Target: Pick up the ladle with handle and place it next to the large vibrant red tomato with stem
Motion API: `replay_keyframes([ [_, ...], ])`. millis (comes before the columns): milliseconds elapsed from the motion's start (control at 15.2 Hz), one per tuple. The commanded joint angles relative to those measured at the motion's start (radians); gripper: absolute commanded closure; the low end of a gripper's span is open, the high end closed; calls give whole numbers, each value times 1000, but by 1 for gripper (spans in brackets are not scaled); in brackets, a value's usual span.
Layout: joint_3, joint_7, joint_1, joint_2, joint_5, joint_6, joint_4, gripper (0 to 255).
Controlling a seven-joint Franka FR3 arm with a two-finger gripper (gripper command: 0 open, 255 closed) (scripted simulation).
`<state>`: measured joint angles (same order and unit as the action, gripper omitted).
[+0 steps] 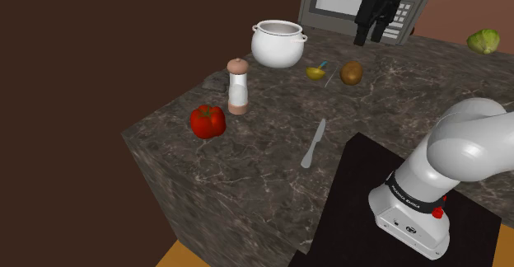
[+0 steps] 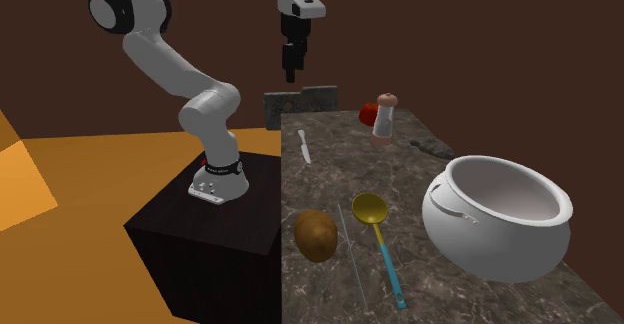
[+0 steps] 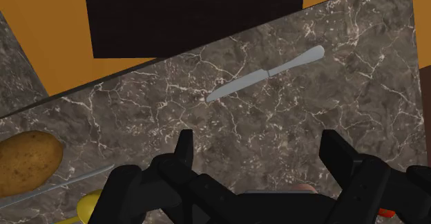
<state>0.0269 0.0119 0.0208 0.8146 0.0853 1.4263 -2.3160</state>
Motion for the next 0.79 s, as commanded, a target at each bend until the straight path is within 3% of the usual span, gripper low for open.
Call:
replay_keyframes([
  [0,0,0,0,0,0,0,0,0],
  [726,237,-225,-33,-339,-7,156,104,0],
])
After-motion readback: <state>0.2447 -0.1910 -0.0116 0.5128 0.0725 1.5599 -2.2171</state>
